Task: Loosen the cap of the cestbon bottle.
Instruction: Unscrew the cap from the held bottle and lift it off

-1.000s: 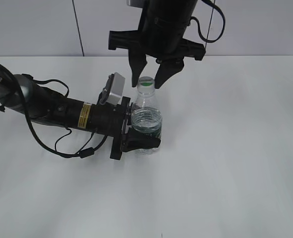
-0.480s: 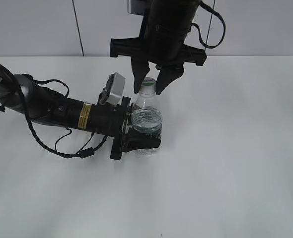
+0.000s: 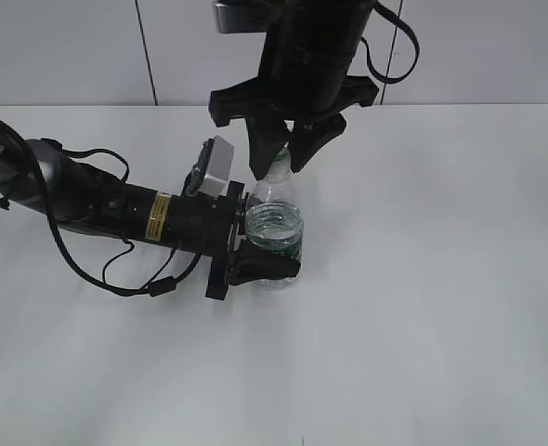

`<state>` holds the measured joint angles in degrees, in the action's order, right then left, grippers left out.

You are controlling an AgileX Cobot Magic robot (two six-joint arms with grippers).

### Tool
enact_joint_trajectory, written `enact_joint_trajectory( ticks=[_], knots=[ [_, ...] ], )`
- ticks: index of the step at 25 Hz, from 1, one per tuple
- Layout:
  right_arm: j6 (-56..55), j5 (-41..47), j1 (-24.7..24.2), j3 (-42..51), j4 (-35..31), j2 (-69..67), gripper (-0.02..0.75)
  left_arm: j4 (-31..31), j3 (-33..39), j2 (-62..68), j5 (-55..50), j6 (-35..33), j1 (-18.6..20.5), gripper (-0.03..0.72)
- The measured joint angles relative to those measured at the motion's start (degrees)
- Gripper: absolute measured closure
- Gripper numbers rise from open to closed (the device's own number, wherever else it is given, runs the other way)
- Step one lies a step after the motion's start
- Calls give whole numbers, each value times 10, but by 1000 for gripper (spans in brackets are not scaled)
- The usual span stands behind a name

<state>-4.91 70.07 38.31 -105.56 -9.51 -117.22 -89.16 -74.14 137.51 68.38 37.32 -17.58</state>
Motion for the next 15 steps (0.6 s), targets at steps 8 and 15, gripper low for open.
enact_joint_trajectory(
  ticks=[8,15],
  knots=[
    [230,0,0,0,0,1,432,-2,0,0,1,-4,0,276],
    [383,0,0,0,0,1,433,-4,0,0,3,-5,0,276]
  ],
)
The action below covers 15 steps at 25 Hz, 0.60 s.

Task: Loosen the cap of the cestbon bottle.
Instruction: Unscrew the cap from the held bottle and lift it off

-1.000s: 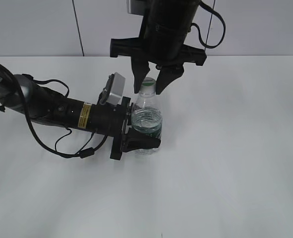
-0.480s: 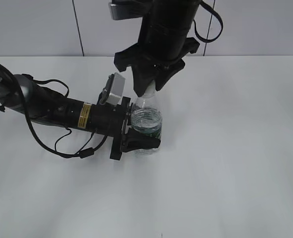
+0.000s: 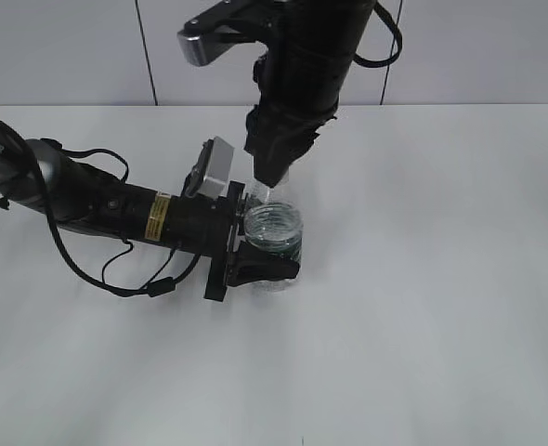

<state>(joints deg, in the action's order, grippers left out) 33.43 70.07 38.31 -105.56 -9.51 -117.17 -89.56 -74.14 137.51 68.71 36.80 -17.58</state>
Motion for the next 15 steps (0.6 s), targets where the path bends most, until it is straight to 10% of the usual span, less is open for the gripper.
enact_joint_trajectory(
  ticks=[15],
  knots=[
    [316,0,0,0,2,1,436,-9,0,0,2,1,0,276]
  ],
)
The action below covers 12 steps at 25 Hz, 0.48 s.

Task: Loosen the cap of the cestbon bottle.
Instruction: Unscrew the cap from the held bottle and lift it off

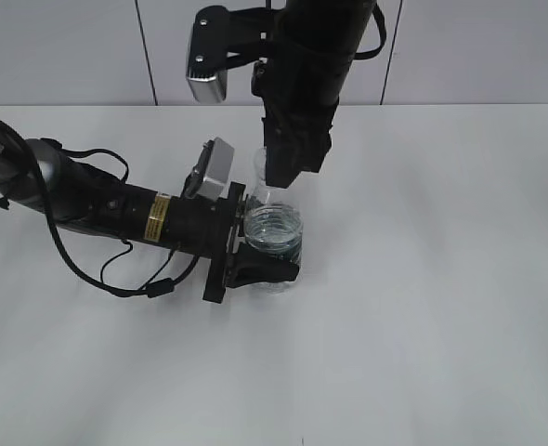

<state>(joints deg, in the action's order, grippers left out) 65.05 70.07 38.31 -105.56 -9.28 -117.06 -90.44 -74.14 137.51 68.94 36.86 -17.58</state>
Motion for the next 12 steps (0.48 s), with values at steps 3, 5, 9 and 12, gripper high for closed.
enact_joint_trajectory(
  ticks=[3,5,9,12],
  knots=[
    [42,1,0,0,-1,0,436,-7,0,0,2,0,0,276],
    [54,1,0,0,-2,0,436,-10,0,0,4,1,0,276],
    [61,9,0,-10,-2,-2,436,-13,0,0,5,3,1,276],
    [64,13,0,-18,-4,-3,437,-15,0,0,6,5,1,276]
  ],
)
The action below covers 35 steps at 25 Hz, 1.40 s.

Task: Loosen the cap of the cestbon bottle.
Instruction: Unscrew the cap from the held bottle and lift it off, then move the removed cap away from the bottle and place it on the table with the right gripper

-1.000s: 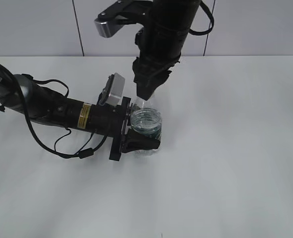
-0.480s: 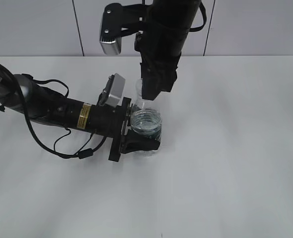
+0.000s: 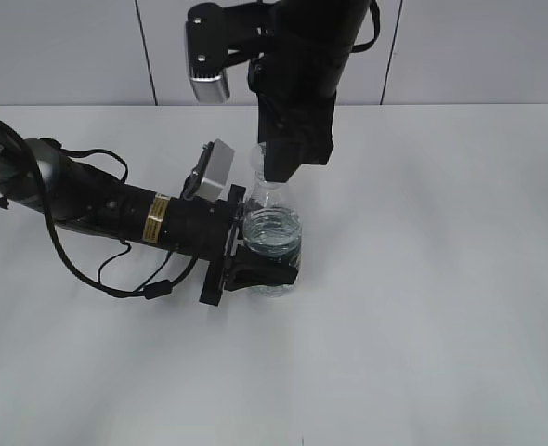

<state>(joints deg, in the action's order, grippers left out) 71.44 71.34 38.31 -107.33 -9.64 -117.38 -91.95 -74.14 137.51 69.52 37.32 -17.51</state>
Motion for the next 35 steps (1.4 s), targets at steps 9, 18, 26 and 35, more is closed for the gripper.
enact_joint_trajectory(
  ticks=[9,18,26,35],
  knots=[
    [15,-1,0,-8,-11,2,442,0,0,0,0,1,0,276],
    [-13,-12,0,-16,-1,34,444,-1,0,0,0,1,0,276],
    [-140,-12,-12,-16,48,48,444,-1,0,0,0,1,0,276],
    [-337,-16,-160,-15,-33,48,444,-2,0,0,0,1,0,276]
  ],
)
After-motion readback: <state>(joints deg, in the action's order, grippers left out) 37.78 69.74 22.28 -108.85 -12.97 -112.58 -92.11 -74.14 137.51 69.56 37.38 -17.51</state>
